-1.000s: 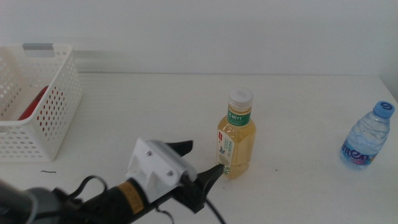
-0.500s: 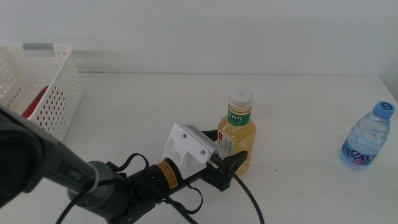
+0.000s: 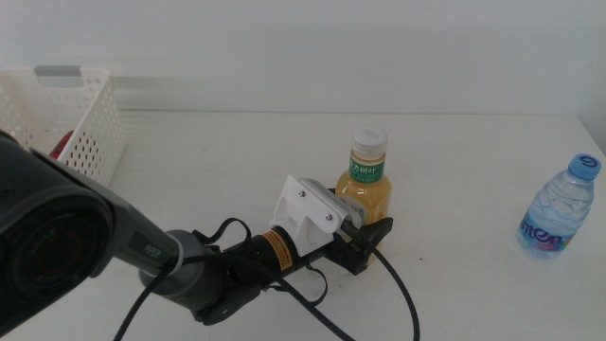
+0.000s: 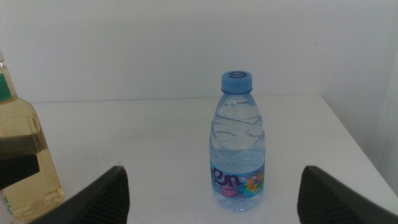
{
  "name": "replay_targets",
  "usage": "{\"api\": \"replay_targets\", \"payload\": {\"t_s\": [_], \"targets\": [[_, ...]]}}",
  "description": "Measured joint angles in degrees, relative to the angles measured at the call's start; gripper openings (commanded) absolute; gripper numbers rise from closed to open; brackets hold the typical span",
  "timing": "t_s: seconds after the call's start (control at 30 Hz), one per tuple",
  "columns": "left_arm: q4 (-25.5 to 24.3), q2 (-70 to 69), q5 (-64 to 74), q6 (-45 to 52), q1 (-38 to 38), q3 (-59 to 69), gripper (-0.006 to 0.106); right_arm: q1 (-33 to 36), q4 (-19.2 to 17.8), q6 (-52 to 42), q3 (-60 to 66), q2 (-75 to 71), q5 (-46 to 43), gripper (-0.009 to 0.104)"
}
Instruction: Use arms to grab the bottles and put them into the dustbin to the left of the table.
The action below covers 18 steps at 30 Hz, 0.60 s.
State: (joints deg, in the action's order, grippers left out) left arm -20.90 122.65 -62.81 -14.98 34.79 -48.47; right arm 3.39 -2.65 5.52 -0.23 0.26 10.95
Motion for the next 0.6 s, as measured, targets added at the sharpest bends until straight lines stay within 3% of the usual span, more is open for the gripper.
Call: {"api": "replay_targets", "payload": {"t_s": [0.4,0.53,0.6], "targets": [[-0.1,3.3,0.3,-0.4,0.0,-2.9,0.092,0.0,0.0,0.0,0.0,0.0,0.0,0.091],[-0.1,4.3,0.3,-0.8,0.0,-3.0,0.073,0.0,0.0,0.0,0.0,0.0,0.0,0.091],[-0.1,4.3,0.2,-0.7,0.0,-3.0,0.051,0.0,0.0,0.0,0.0,0.0,0.0,0.091]]}}
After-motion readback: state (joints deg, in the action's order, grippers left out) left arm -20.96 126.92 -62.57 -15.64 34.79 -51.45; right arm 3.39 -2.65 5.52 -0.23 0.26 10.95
